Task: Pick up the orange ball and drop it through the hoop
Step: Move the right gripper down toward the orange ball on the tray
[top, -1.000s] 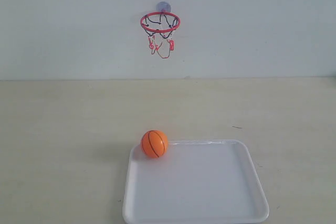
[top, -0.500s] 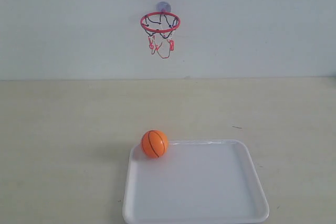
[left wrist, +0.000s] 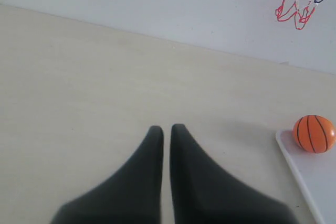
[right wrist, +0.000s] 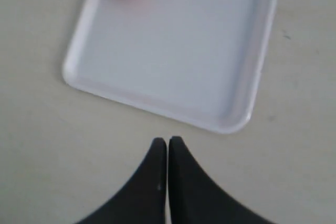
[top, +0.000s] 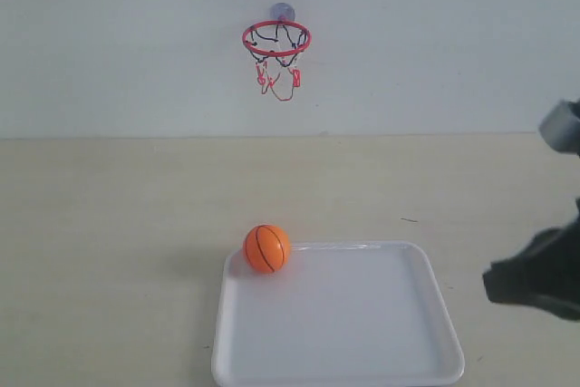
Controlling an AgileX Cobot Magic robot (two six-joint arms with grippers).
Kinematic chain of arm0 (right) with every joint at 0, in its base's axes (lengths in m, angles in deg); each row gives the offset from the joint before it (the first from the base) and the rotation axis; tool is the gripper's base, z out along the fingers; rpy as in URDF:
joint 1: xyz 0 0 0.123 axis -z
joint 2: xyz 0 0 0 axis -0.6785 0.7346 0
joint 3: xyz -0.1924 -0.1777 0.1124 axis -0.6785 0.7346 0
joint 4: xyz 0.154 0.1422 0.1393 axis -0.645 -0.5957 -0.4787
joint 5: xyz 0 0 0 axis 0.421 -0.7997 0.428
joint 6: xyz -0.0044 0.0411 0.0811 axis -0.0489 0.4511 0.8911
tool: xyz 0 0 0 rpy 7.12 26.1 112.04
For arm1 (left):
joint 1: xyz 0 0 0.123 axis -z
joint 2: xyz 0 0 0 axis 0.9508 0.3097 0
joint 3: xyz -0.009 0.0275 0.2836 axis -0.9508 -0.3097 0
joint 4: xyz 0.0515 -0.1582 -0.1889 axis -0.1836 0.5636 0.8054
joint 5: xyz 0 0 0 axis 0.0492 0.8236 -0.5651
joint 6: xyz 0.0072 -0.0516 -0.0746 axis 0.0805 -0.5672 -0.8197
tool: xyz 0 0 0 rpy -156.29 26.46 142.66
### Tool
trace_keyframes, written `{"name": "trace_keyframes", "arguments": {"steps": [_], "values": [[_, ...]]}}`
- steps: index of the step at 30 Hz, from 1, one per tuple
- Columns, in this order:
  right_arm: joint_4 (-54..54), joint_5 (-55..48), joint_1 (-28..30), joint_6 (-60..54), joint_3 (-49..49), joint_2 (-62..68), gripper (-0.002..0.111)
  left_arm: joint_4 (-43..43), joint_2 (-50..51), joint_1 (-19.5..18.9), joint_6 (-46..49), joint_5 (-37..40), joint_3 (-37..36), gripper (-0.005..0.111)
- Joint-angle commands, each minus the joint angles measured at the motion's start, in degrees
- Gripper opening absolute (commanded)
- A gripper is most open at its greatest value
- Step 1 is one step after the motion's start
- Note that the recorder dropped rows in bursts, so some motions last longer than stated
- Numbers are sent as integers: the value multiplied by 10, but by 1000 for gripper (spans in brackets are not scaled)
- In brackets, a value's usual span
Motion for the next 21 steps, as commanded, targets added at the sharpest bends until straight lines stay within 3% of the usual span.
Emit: {"name": "trace_keyframes", "arguments": {"steps": [1, 6, 8, 12, 14, 21], "values": [[-52, -31, 1, -80, -99, 97, 0, -1, -2, -2, -3, -2, -2, 4], [-93, -64, -13, -122, -188, 226, 5, -1, -2, -2, -3, -2, -2, 4], [-90, -40, -29, -118, -219, 270, 17, -1, -2, -2, -3, -2, -2, 4], [-91, 8, -84, -114, -278, 358, 53, -1, -2, -2, -3, -2, -2, 4], [-91, 35, -108, -91, -309, 396, 63, -1, -2, -2, -3, -2, -2, 4], [-73, 58, -156, -72, -431, 532, 65, -1, -2, -2, -3, -2, -2, 4]]}}
